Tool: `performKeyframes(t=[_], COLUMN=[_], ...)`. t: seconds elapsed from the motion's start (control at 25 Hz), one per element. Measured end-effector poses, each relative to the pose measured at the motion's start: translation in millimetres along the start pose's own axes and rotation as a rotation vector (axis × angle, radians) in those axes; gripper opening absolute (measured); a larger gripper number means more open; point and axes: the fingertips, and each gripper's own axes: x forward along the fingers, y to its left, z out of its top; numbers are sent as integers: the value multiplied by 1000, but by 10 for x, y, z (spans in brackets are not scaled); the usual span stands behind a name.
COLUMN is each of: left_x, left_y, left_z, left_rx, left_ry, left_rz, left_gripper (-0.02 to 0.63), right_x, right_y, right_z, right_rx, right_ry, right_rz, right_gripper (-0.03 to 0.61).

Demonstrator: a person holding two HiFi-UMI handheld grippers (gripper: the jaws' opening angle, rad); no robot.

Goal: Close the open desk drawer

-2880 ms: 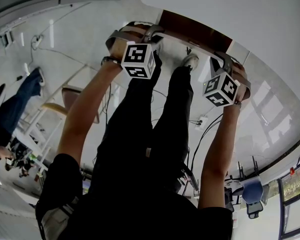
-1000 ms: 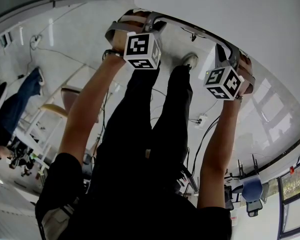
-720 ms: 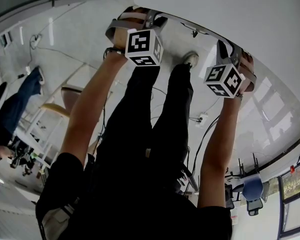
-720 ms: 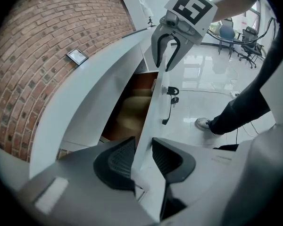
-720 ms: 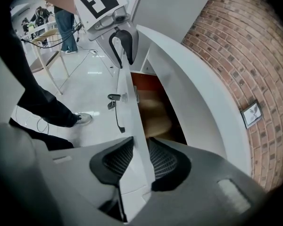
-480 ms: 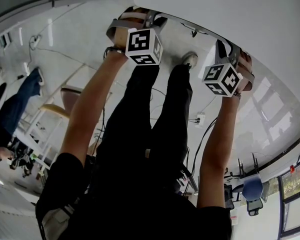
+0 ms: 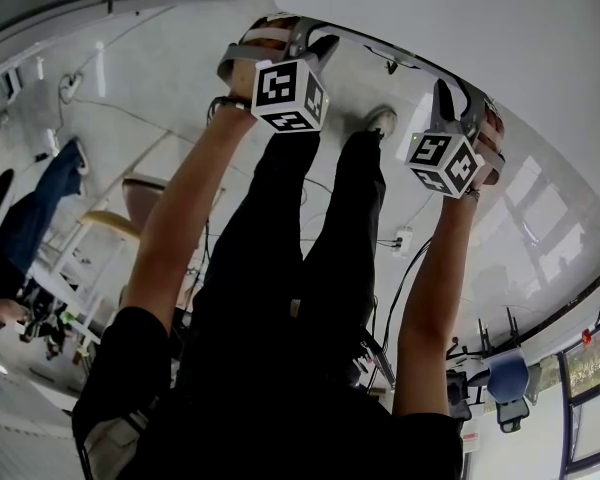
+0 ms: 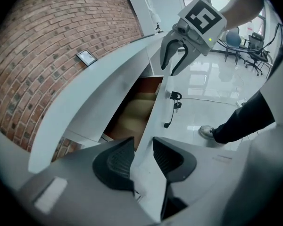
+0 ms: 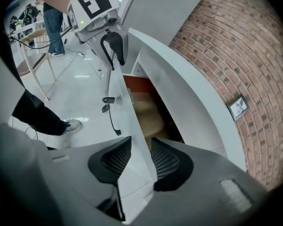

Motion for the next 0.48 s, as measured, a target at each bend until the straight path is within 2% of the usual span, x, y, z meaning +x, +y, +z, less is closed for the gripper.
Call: performKeyframes(t=[0.12,0.24,0.36,0.48], left_x=[-121,-277,-477,-672], left_y=[25,14,33,48], left_z=[13,37,83,158], left_rx=[-62,-169,-280,-379], left_ry=[-33,-84,-162,-240], left_rz=[28,46,79,105], left_gripper=[135,132,93,54], right_x=[-98,-251,-364,-342], right_y=[-20,6,92,243], right_z=[7,13,93,103], right_rx=[103,267,495,796], right_ry=[-35,-96,-200,-296], right_rz=[-29,-50,-33,35], right_gripper=[138,140,141,143])
